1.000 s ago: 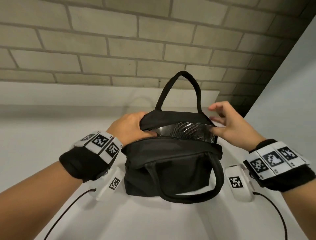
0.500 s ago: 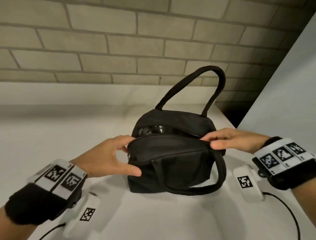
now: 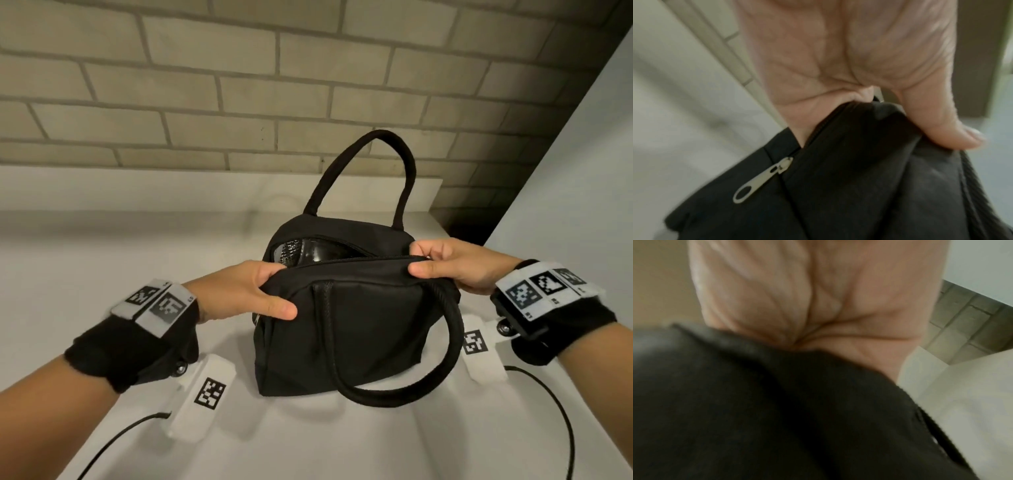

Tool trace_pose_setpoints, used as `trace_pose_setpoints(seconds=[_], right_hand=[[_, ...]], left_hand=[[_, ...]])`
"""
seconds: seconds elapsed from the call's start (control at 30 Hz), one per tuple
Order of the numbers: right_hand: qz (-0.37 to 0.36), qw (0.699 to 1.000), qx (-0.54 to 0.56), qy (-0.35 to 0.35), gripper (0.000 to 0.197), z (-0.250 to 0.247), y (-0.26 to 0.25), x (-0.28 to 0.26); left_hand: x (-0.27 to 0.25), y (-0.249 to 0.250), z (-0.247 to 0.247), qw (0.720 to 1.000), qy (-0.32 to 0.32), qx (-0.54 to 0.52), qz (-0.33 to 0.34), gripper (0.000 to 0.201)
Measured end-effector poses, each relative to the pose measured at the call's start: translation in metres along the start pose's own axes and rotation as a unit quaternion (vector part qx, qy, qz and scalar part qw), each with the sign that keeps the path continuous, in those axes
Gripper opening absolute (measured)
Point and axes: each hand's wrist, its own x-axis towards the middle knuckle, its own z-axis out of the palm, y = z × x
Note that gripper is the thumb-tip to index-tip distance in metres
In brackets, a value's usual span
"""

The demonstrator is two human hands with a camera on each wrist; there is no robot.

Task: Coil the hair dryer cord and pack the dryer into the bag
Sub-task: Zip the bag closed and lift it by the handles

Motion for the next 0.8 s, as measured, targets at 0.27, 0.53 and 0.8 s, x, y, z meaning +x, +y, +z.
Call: trace_pose_setpoints(seconds=[0.27, 0.53, 0.8], right_hand=[[-0.041, 0.977, -0.163, 0.128, 0.007, 0.019, -0.024, -0.026], [-0.150, 0.826, -0.543, -0.007, 0.061, 0.096, -0.064, -0.034], [-0.159, 0.847, -0.506, 0.015, 0.063, 0.113, -0.054, -0.011]], left_hand=[[-0.039, -0.051, 0.013, 0.920, 0.367, -0.126, 0.057, 0.021], [-0.025, -0.074, 0.038, 0.947, 0.317, -0.008, -0.054, 0.007], [-0.027, -0.072, 0.036, 0.946, 0.215, -0.181, -0.158, 0.014]])
